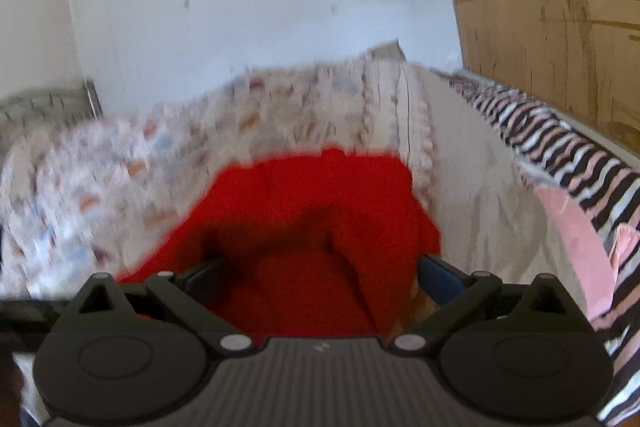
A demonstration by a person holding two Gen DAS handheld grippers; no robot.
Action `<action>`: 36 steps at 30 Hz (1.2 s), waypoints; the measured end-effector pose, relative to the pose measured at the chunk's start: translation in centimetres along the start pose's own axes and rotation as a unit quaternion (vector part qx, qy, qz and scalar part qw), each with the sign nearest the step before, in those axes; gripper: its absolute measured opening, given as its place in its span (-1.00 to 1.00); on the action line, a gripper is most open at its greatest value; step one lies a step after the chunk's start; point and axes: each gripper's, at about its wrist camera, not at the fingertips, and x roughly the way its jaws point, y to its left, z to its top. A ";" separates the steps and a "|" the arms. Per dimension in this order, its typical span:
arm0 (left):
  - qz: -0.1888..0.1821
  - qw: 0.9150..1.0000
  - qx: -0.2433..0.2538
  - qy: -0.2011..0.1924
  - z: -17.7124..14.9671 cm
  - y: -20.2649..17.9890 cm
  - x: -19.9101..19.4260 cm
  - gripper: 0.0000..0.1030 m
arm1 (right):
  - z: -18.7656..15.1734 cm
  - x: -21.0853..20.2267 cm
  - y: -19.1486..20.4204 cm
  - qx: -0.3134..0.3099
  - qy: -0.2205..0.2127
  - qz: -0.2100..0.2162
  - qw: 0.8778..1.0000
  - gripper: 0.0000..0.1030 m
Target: Fold small clothes
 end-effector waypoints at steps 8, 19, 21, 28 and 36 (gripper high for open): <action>0.010 1.000 0.021 -0.004 -1.0 -0.3 0.0 0.88 | -3.0 -0.1 -1.0 0.060 -0.016 0.006 0.998 0.99; 0.001 1.000 -0.014 -0.009 -1.5 0.5 0.4 0.93 | -0.9 -2.8 -2.7 0.100 -0.081 0.021 0.991 1.00; 0.003 1.000 -0.012 -0.011 -1.6 0.4 0.3 0.93 | -0.1 -2.3 -2.4 0.093 -0.080 0.026 0.992 1.00; 0.009 1.000 -0.006 -0.013 -1.4 0.0 0.3 0.93 | 2.1 1.2 -0.8 0.033 -0.028 0.023 0.999 1.00; 0.016 1.000 0.009 -0.015 -1.2 -0.9 0.3 0.93 | 0.0 2.3 -1.9 0.053 -0.013 0.027 0.998 0.99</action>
